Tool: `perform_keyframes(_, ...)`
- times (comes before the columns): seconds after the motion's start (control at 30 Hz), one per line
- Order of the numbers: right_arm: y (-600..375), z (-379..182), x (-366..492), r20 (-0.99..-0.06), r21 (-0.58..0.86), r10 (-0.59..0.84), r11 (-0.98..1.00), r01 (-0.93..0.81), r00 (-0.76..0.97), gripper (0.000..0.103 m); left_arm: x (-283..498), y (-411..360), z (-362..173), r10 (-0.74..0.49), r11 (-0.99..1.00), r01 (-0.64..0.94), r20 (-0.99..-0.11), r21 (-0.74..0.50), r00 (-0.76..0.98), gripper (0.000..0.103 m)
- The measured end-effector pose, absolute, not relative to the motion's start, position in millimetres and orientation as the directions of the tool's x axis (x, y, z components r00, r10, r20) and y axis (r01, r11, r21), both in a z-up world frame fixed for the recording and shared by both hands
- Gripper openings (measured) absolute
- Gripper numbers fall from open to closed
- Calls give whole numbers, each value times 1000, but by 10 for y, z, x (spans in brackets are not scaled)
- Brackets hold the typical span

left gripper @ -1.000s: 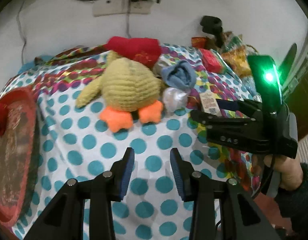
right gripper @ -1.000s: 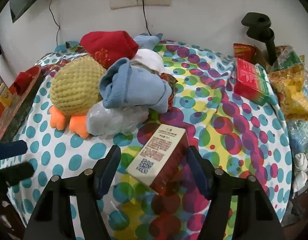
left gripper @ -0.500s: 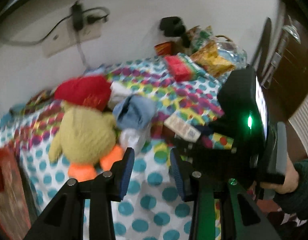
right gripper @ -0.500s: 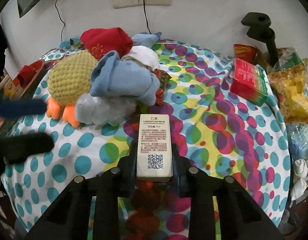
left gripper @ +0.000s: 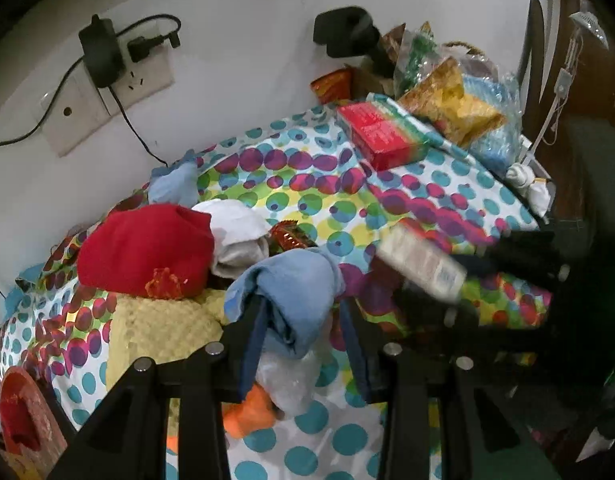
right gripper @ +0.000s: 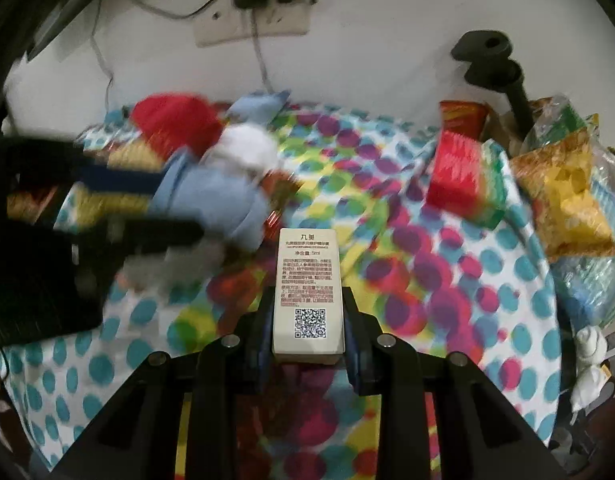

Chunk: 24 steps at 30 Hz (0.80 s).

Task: Organize objects
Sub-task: 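Grasp the cream QR-code box with the right gripper while the left grasps the light blue sock, then lift the light blue sock with the left gripper while the right holds the cream box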

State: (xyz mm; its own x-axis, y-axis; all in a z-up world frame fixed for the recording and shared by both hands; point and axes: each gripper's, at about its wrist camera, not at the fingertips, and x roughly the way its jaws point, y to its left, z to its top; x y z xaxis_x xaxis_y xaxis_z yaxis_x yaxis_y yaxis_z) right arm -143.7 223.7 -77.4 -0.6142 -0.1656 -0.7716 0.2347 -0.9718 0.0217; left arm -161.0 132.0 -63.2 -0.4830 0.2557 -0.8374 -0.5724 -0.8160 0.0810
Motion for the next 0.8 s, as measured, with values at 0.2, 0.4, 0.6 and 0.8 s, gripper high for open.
perform_keyframes(0.2, 2392, -729, -1859, -756, 13, -120, -986, 169, -643, 28, -1743, 1237, -757, 250, -851, -523, -846, 40, -471, 38)
perform_keyframes(0.4, 2372, -810, -2042, -745, 10, -96, -991, 133, -660, 28, -1816, 1190, -771, 276, -872, -489, -833, -8, -479, 37)
perform_keyframes(0.6, 2304, -929, -2133, -755, -12, -64, -994, 111, -653, 28, -1800, 1138, -705, 297, -877, -479, -821, -32, -488, 24)
perform_keyframes(0.8, 2268, -929, -2152, -757, -10, -68, -993, 115, -650, 28, -1774, 1062, -647, 315, -883, -465, -811, -60, -493, 21)
